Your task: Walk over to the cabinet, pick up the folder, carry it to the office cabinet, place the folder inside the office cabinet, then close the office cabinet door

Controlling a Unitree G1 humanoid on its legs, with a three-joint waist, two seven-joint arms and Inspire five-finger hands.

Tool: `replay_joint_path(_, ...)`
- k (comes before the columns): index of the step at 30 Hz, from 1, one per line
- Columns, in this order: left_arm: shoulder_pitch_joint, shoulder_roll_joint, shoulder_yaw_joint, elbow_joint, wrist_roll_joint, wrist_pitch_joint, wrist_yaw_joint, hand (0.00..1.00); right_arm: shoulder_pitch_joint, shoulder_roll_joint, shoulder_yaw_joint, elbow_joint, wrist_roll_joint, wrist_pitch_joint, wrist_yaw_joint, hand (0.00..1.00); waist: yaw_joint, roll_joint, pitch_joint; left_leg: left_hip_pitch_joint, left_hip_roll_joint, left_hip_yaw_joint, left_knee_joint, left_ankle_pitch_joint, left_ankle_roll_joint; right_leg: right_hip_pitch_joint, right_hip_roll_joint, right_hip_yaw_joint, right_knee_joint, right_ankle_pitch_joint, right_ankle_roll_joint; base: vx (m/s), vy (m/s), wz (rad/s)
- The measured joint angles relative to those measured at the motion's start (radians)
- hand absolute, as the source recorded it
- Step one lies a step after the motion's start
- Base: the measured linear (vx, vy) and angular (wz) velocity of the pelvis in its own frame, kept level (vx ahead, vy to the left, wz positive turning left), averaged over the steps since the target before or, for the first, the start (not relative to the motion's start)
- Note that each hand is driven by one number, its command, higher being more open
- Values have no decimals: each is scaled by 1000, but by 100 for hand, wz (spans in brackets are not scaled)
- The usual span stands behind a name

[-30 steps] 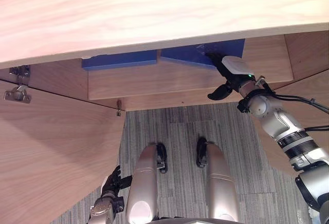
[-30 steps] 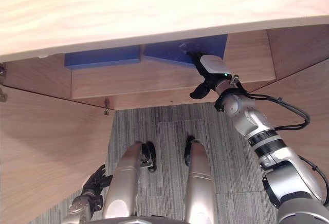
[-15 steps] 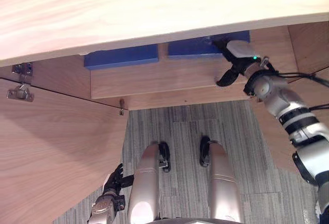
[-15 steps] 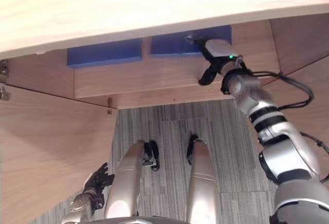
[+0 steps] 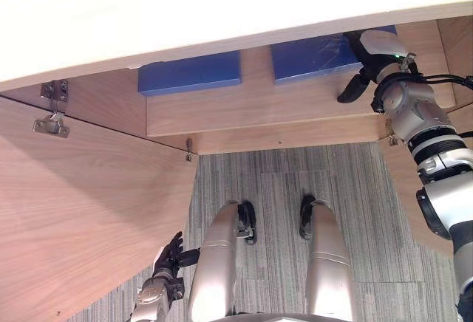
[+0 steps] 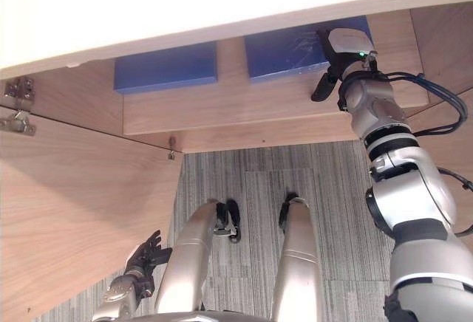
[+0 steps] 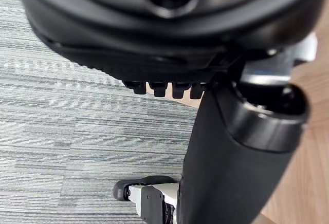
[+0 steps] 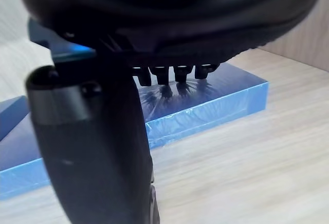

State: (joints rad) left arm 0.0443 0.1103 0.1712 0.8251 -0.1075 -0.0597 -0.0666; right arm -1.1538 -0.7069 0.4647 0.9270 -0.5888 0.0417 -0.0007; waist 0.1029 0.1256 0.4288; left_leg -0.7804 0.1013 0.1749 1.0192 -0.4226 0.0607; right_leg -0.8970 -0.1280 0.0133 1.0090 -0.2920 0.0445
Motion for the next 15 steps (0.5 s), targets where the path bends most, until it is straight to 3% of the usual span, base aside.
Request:
replay_joint_path(3,-2,-2,1,2,-2,2,8,100,17,28,-37,-77,13,43,-12,100,-6,1,2,-5,6,7,1,0,0,-10,9,8,-2,5,1,5,-7,-9)
replay_joint_path(8,-28,-10,5,-5,-2,5,44,100,191,104,-242,-486,82,105,-110,100,-13,2,26,-11,20,12,5,0,-1,-23,26,14,-3,9,1,18,-9,-11)
replay_joint_path(11,-30,-17,14,-22,-2,7,72,100,286,175,-350,-720,79,149,-224,100,-18,0,36,-12,32,12,15,-5,-7,-24,39,15,-3,11,0,1,-4,-9)
replay_joint_path(15,-30,-18,33,-37,-1,8,89,100,391,246,-414,-880,58,174,-323,100,-32,-14,45,-5,37,22,18,-5,-8,-24,45,23,0,15,2,-19,5,-8)
